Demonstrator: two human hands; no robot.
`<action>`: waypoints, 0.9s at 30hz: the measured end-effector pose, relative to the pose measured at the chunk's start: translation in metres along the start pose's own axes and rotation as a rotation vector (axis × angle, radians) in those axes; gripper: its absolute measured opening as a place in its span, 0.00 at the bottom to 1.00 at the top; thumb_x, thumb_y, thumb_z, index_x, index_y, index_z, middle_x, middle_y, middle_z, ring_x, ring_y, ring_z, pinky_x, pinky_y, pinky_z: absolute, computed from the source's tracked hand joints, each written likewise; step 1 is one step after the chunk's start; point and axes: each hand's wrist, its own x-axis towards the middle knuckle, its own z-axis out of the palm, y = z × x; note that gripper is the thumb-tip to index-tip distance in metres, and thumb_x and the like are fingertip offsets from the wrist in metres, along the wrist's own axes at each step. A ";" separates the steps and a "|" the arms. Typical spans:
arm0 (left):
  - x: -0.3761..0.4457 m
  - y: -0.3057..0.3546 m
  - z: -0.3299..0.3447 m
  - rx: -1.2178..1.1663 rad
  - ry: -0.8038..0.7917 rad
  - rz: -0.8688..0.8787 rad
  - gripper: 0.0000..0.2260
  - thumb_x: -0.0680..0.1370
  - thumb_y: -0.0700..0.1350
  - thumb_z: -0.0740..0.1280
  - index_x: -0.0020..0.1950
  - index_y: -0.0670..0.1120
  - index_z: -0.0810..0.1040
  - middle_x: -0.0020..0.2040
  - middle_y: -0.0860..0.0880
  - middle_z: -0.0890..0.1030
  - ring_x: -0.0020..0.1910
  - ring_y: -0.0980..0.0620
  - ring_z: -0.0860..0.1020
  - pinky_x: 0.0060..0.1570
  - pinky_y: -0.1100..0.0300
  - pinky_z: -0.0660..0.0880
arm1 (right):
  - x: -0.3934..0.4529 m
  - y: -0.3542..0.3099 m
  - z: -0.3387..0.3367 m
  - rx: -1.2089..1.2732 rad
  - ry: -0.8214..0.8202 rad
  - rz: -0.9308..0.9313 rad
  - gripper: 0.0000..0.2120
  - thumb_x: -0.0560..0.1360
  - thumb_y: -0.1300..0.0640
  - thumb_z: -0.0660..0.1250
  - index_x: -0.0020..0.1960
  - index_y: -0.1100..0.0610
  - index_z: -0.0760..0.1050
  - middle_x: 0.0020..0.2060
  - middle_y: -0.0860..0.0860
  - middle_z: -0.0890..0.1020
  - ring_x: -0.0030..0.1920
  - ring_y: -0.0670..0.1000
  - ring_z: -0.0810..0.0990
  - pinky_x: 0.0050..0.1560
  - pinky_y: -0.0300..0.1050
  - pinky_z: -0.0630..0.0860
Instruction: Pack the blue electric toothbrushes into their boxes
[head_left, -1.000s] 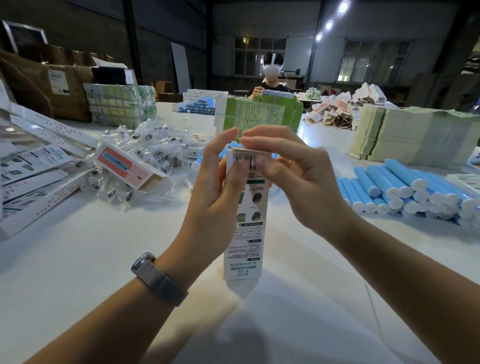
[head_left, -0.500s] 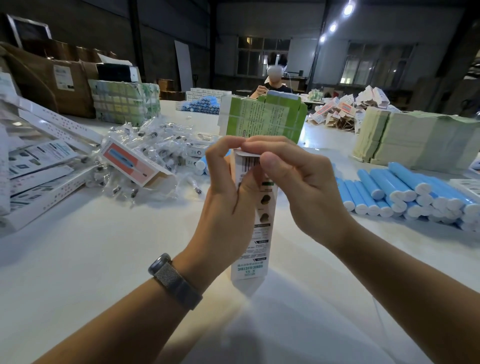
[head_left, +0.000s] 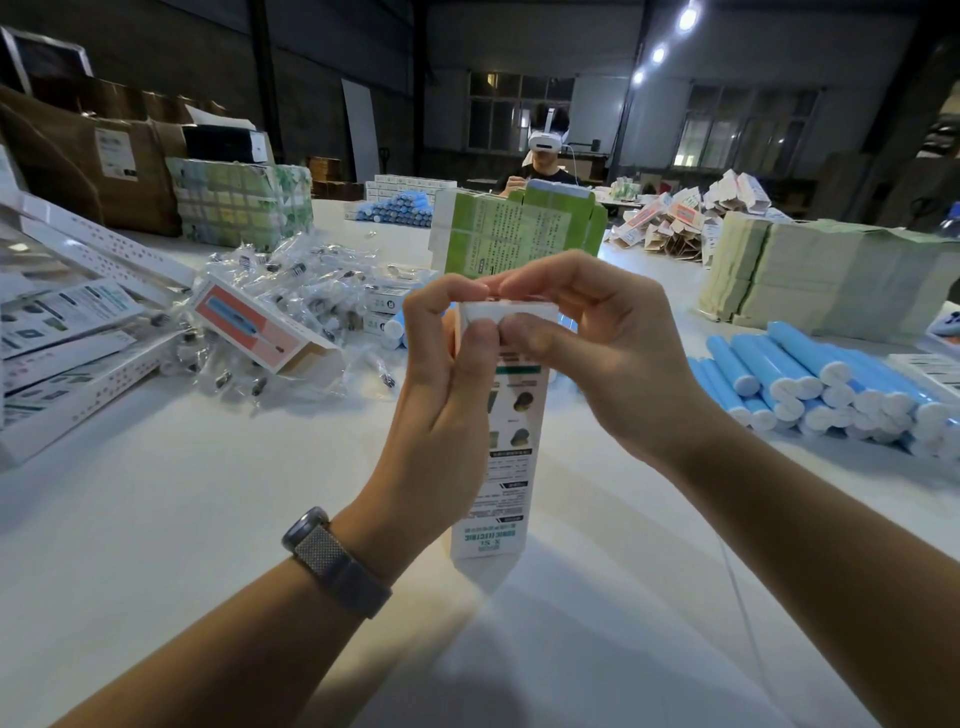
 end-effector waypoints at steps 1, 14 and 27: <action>0.000 0.000 0.000 0.021 -0.002 0.015 0.06 0.84 0.52 0.55 0.57 0.63 0.68 0.55 0.45 0.78 0.48 0.33 0.79 0.45 0.31 0.77 | -0.001 0.000 0.001 -0.001 0.008 0.006 0.06 0.74 0.66 0.68 0.48 0.56 0.78 0.51 0.59 0.84 0.53 0.61 0.82 0.46 0.67 0.79; -0.002 0.001 0.002 0.149 -0.043 0.105 0.11 0.85 0.47 0.54 0.67 0.58 0.60 0.56 0.54 0.79 0.48 0.41 0.81 0.45 0.33 0.79 | 0.002 -0.008 0.000 -0.231 0.093 -0.092 0.06 0.75 0.64 0.69 0.44 0.55 0.77 0.45 0.57 0.85 0.47 0.61 0.83 0.39 0.63 0.80; -0.003 0.006 0.001 0.220 -0.042 0.101 0.10 0.86 0.43 0.52 0.65 0.56 0.61 0.50 0.54 0.78 0.44 0.43 0.81 0.41 0.36 0.79 | 0.010 -0.028 -0.006 -0.270 0.029 0.043 0.03 0.73 0.63 0.73 0.42 0.58 0.81 0.43 0.51 0.87 0.46 0.49 0.86 0.49 0.49 0.83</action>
